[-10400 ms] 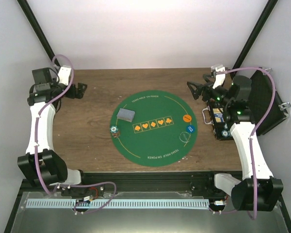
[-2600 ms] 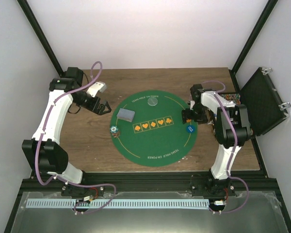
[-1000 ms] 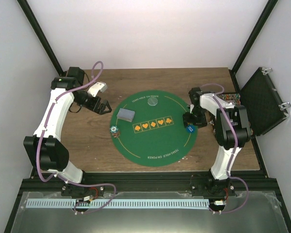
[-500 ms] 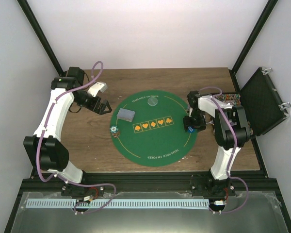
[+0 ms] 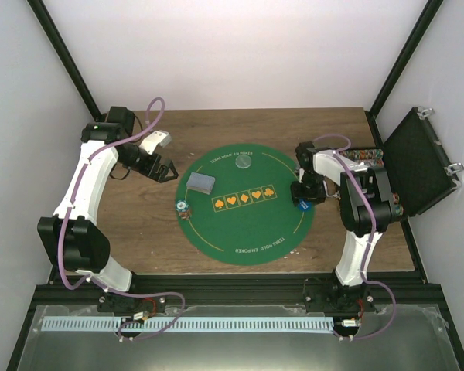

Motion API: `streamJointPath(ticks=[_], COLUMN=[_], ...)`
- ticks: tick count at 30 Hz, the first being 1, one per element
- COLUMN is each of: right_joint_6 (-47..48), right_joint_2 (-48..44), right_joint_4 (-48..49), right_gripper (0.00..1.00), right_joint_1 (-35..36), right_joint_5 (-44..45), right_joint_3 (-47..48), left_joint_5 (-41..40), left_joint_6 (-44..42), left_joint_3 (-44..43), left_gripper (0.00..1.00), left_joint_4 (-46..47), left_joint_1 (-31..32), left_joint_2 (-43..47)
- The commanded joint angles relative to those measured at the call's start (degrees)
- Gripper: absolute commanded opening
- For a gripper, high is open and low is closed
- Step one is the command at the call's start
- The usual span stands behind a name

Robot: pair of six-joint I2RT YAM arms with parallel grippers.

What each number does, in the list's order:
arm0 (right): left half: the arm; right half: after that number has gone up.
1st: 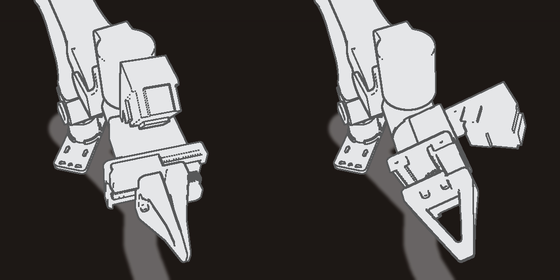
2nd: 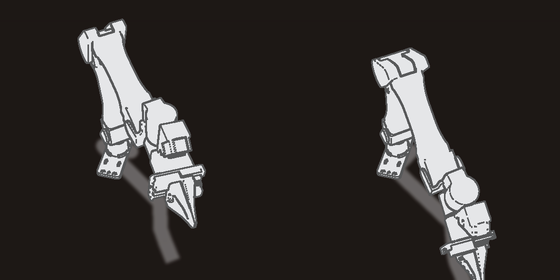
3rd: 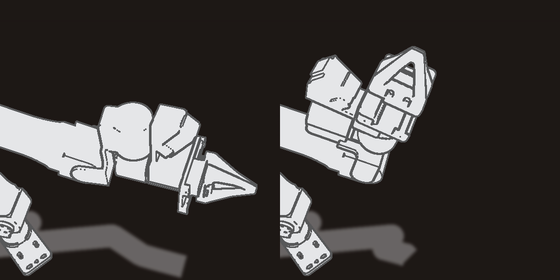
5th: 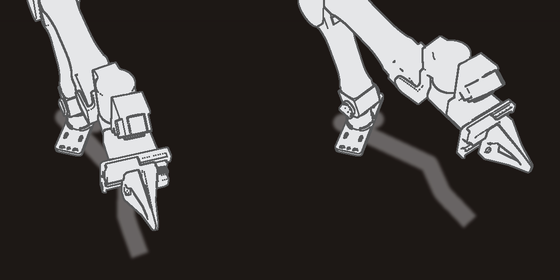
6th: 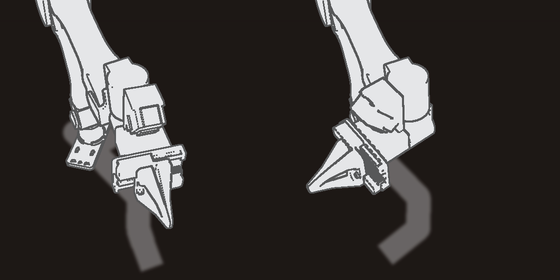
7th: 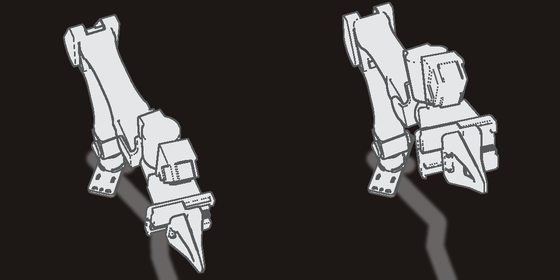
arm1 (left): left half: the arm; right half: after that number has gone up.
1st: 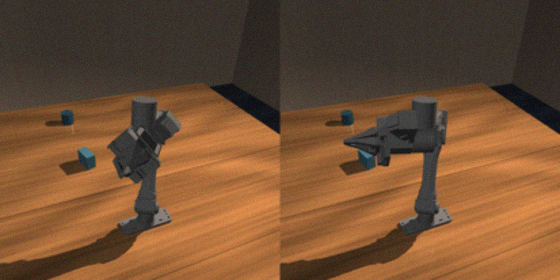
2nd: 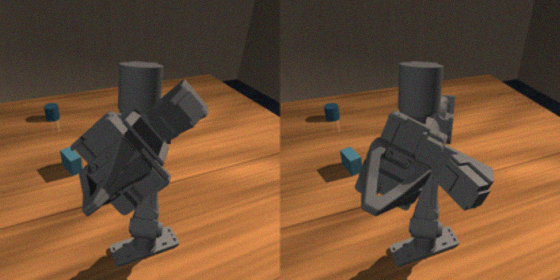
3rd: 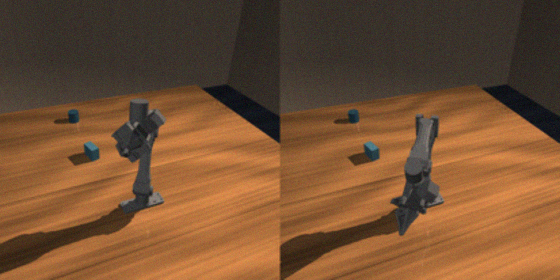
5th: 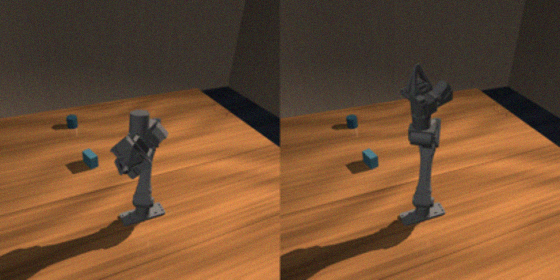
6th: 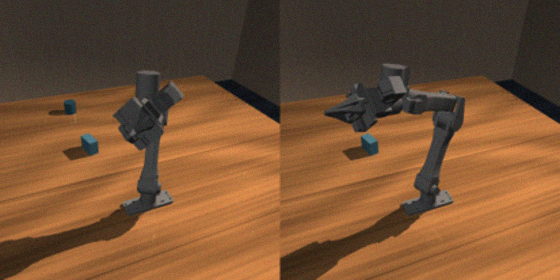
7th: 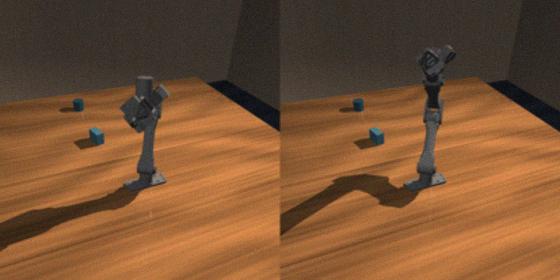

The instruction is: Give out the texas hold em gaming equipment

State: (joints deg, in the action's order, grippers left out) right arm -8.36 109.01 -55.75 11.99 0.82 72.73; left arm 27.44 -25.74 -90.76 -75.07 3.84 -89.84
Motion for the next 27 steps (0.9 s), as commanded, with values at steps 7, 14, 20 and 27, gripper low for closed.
streamJointPath(ticks=[7,14,20,27], right_joint_6=[1.6,0.0,-1.6,-4.5], right_joint_2=[2.0,2.2,-0.6,-3.8], right_joint_4=[2.4,1.8,-0.6,-3.2], right_gripper=[0.53,0.37,0.33,0.32], right_joint_1=[0.6,0.7,3.5,7.8], right_joint_5=[-2.6,-3.9,-6.5,-10.5], right_joint_3=[0.5,-2.0,-4.5,-6.4], left_joint_5=[0.1,0.1,0.1,0.2], left_joint_6=[-0.4,-0.4,-0.5,-0.6], left_joint_3=[0.0,-0.3,-0.3,-0.2], left_gripper=[0.99,0.99,0.99,0.99], left_joint_4=[0.0,-0.1,-0.2,-0.1], left_joint_1=[-0.1,-0.1,-0.2,-0.1], left_joint_2=[1.1,0.8,1.2,1.4])
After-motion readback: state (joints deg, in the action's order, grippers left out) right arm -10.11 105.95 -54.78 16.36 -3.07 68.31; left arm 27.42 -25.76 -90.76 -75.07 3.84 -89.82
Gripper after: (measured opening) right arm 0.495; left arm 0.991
